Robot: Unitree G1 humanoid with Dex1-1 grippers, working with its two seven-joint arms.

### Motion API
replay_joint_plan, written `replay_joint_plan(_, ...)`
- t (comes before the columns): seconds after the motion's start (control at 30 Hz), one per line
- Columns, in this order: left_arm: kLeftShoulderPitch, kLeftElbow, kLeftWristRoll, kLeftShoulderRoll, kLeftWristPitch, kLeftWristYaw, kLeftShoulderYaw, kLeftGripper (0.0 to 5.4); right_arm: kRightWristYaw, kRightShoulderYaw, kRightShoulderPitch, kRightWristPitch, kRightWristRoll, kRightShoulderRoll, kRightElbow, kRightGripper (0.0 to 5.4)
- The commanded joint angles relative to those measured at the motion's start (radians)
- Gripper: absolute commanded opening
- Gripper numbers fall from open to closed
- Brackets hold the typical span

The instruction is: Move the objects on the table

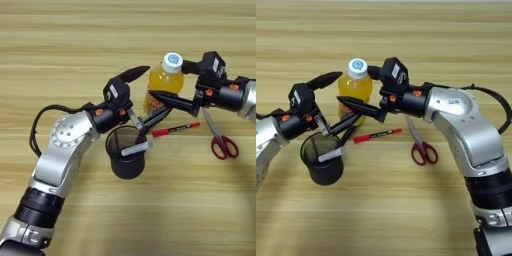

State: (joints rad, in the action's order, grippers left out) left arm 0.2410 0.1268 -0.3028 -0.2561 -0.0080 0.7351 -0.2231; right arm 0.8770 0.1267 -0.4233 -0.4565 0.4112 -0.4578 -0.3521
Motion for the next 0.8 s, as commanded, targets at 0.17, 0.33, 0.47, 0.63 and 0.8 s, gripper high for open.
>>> replay_joint_plan(0.17,-0.017,0.005,0.019,-0.017,-0.007,0.034,-0.011,4.71,-0.001,0.003,-0.009,-0.010,0.015,-0.007,-0.032,3.62)
replay_joint_plan(0.33,-0.018,0.004,0.026,-0.014,-0.006,0.037,-0.006,4.21,-0.002,0.006,-0.009,-0.010,0.011,-0.008,-0.033,3.62)
replay_joint_plan(0.47,-0.016,0.004,0.028,-0.012,-0.004,0.038,-0.006,3.83,-0.003,0.008,-0.008,-0.009,0.008,-0.010,-0.032,3.62)
replay_joint_plan(0.63,-0.012,0.002,0.030,-0.010,-0.002,0.033,-0.006,3.42,-0.002,0.011,-0.010,-0.006,0.007,-0.014,-0.029,3.62)
replay_joint_plan(0.8,-0.012,0.002,0.032,-0.009,-0.001,0.030,-0.006,3.37,0.000,0.014,-0.009,-0.006,0.007,-0.015,-0.028,3.62)
